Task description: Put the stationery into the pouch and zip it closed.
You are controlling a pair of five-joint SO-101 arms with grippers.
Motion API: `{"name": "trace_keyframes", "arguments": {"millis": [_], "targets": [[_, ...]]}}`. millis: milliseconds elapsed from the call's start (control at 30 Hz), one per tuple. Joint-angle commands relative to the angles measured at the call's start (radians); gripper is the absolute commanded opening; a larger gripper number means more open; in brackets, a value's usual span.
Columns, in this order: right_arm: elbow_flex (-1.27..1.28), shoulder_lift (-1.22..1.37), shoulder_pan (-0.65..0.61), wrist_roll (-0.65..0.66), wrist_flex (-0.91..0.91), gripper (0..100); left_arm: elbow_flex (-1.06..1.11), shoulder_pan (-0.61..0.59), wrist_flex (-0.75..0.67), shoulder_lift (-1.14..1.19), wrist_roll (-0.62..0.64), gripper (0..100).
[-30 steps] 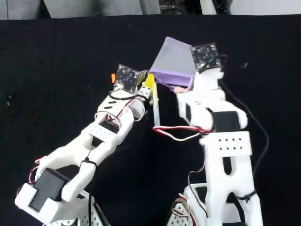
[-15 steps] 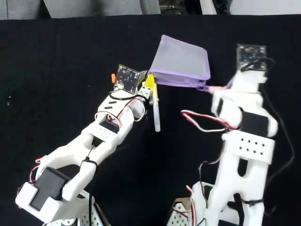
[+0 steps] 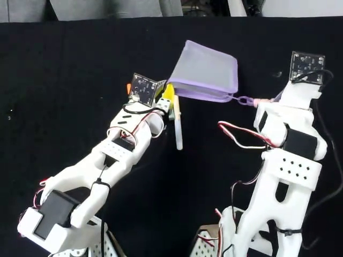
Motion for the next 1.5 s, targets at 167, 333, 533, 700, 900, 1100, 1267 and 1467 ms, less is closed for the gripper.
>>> {"name": "trace_keyframes", "arguments": {"millis": [167,333,533,700,900,1100,1267,1467], "targets": [[-0.053,-0.031,-0.006,0.006,-0.009,1.1,-0.018,0.035,-0.020,-0.003,-0.040,10],[-0.053,-0.031,-0.006,0.006,-0.006,1.1,-0.018,0.081,-0.020,-0.002,-0.057,14],[-0.059,-0.033,-0.006,0.006,0.011,1.1,-0.064,0.104,-0.018,0.074,-0.064,14],[-0.059,-0.033,-0.006,0.006,0.011,1.1,-0.150,0.096,-0.025,0.222,-0.064,14],[-0.054,-0.033,-0.012,0.006,0.011,1.1,-0.277,0.128,-0.026,0.250,-0.066,10],[-0.054,-0.033,-0.012,0.006,0.009,1.1,-0.380,0.143,-0.025,0.316,-0.066,10],[-0.054,-0.033,-0.012,0.006,0.008,1.1,-0.512,0.140,-0.025,0.471,-0.066,10],[-0.053,-0.033,-0.012,0.006,0.006,1.1,-0.601,0.140,-0.025,0.568,-0.068,5]]}}
